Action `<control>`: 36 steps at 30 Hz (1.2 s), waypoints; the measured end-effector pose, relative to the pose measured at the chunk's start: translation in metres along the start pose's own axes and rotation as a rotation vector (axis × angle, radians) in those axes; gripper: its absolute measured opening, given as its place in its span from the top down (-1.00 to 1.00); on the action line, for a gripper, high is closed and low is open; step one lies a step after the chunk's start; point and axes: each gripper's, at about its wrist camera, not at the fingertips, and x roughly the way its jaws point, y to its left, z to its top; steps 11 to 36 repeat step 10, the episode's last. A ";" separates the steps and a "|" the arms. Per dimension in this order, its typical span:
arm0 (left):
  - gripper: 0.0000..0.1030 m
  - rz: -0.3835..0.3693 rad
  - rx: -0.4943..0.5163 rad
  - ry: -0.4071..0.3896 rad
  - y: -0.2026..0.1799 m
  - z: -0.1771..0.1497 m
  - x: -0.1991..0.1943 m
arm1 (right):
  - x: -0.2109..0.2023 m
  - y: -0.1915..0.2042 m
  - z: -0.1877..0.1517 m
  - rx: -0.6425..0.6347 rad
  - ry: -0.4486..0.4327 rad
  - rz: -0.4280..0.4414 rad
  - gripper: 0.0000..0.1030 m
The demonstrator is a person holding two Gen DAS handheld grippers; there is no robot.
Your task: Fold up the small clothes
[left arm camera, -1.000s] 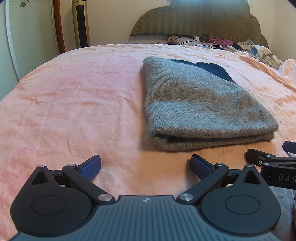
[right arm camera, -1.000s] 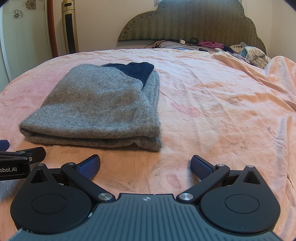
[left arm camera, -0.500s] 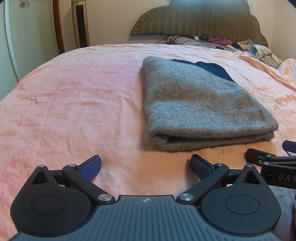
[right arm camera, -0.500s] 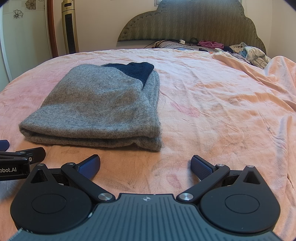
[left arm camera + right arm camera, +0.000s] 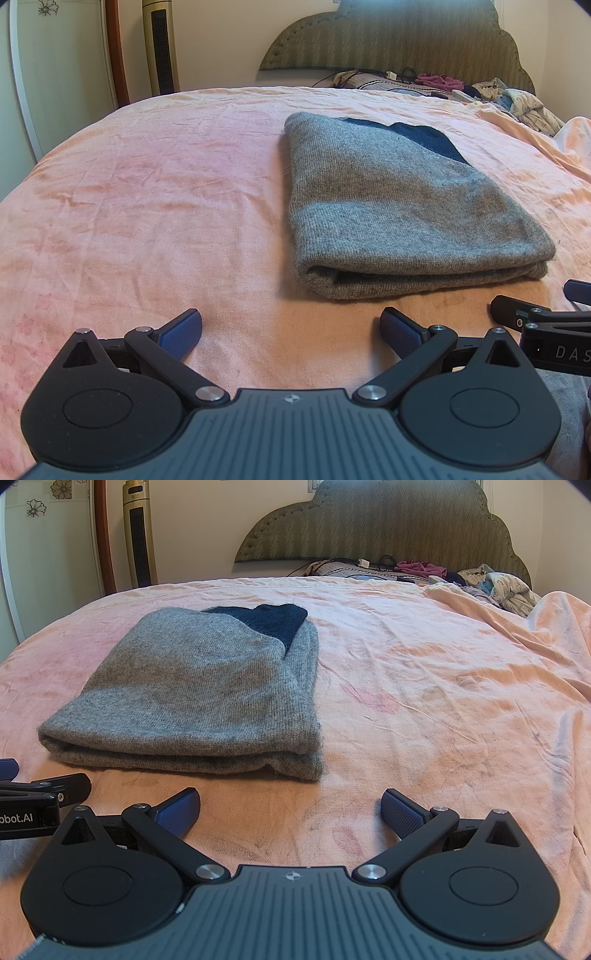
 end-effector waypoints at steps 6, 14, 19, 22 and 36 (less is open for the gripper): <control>-1.00 -0.008 0.008 -0.014 0.001 -0.003 -0.003 | 0.000 0.000 0.000 0.000 0.000 0.000 -1.00; -1.00 -0.032 -0.009 -0.009 0.012 0.003 -0.007 | -0.001 -0.001 0.001 -0.002 0.002 0.007 -1.00; -1.00 -0.032 -0.009 -0.009 0.012 0.003 -0.007 | -0.001 -0.001 0.001 -0.002 0.002 0.007 -1.00; -1.00 -0.032 -0.009 -0.009 0.012 0.003 -0.007 | -0.001 -0.001 0.001 -0.002 0.002 0.007 -1.00; -1.00 -0.032 -0.009 -0.009 0.012 0.003 -0.007 | -0.001 -0.001 0.001 -0.002 0.002 0.007 -1.00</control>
